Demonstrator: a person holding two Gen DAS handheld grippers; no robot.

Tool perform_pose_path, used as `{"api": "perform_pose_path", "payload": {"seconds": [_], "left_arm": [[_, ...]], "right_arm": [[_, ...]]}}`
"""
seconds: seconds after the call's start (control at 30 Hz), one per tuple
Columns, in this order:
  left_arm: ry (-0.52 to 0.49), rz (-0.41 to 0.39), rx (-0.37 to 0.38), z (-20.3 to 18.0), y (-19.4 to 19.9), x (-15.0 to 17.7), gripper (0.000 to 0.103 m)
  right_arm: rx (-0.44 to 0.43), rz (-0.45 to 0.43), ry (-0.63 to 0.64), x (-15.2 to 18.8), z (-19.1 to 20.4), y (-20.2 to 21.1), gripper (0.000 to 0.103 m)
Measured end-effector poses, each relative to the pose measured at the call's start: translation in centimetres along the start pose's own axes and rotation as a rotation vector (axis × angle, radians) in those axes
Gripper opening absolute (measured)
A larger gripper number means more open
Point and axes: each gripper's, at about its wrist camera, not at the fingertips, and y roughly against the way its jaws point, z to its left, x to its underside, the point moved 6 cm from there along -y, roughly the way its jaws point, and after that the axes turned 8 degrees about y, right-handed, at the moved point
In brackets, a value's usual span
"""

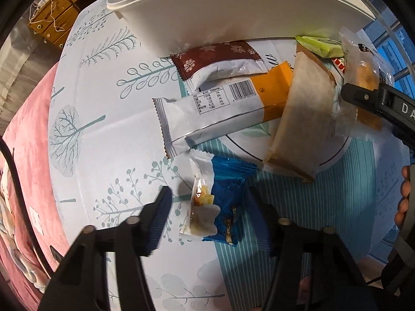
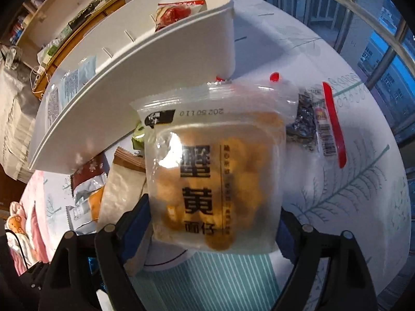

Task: Organize snacks
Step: 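Grasp the clear orange cracker bag with right tool while left tool grasps blue wrapper, then carry both held snacks into the white tray and open both tools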

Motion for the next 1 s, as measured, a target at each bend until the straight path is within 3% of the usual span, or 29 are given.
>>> {"api": "perform_pose_path", "payload": {"seconds": [0.07,0.23,0.73,1.0], "left_arm": [[0.004,0.001,0.007,0.2,-0.3,0.1,0.042],[-0.008,0.004,0.032,0.4,-0.4,0.6,0.03],[-0.066,-0.016,0.057,1.0,1.5,2.7,0.029],[-0.107,-0.067,0.086,2.2,5.4,2.3,0.028]], "right_arm": [[0.011,0.004,0.008,-0.2,0.1,-0.2,0.085],[0.02,0.006,0.014,-0.7,0.5,-0.5,0.085],[0.023,0.041,-0.032,2.5,0.7,1.0,0.081],[-0.009,0.034,-0.046,4.7,2.8,3.4,0.081]]}}
